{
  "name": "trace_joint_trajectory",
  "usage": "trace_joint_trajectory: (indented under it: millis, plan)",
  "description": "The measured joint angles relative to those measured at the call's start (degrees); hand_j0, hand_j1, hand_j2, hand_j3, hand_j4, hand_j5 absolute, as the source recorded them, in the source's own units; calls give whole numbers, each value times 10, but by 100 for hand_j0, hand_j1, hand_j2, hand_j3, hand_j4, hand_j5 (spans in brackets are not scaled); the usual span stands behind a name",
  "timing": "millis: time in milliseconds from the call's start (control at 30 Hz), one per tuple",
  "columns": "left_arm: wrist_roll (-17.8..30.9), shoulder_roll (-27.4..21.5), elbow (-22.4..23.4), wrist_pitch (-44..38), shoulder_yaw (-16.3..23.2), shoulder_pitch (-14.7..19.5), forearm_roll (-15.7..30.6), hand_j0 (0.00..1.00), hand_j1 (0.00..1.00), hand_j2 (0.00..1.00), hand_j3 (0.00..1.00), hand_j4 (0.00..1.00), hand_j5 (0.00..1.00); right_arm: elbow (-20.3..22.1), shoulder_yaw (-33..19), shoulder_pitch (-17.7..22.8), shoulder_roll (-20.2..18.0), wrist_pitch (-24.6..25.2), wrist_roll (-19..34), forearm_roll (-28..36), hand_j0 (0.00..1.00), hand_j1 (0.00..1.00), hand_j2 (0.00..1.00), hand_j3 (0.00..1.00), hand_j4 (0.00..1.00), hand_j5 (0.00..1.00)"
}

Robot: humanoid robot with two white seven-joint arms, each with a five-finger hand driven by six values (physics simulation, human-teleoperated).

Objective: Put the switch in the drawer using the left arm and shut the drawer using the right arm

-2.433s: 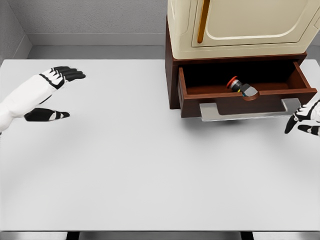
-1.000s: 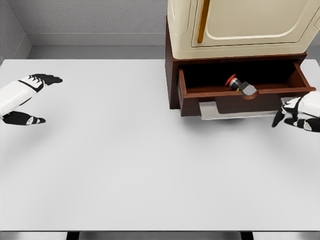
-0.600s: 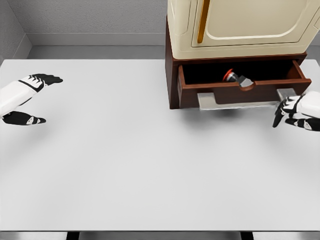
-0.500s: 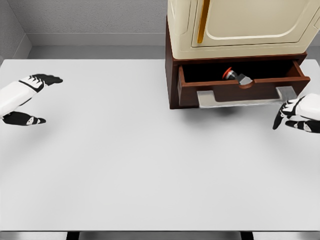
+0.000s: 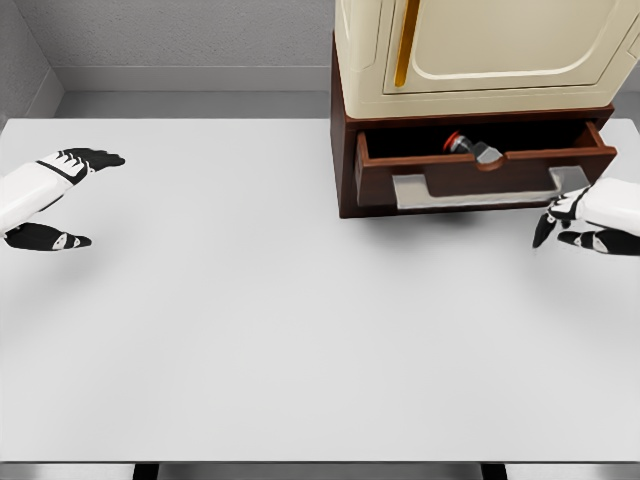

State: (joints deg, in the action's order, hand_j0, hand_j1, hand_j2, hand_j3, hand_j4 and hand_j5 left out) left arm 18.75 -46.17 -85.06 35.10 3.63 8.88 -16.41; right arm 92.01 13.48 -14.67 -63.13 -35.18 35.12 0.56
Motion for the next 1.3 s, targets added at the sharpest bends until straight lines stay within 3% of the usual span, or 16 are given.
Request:
trace_joint_trajectory:
  millis: [333, 567, 867, 1100, 1300]
  plan:
    - [0, 0, 0, 0, 0, 0, 0, 100, 100, 100, 100, 100, 100, -53, 73, -84, 25, 4, 0, -2, 51, 51, 51, 51, 51, 51]
    - [0, 0, 0, 0, 0, 0, 0, 100, 100, 100, 100, 100, 100, -82, 104, -115, 39, 16, -7, 15, 51, 51, 51, 51, 51, 51]
    - [0, 0, 2, 0, 0, 0, 0, 100, 100, 100, 100, 100, 100, -114, 140, -167, 58, 5, -2, -7, 52, 52, 52, 52, 52, 52]
    - [0, 1, 1, 0, -1, 0, 1, 100, 100, 100, 100, 100, 100, -118, 148, -163, 57, 27, -3, 40, 53, 53, 53, 53, 53, 53]
    - [0, 1, 1, 0, 0, -1, 1, 100, 100, 100, 100, 100, 100, -50, 152, -113, 8, 4, -2, -5, 53, 53, 53, 53, 53, 53]
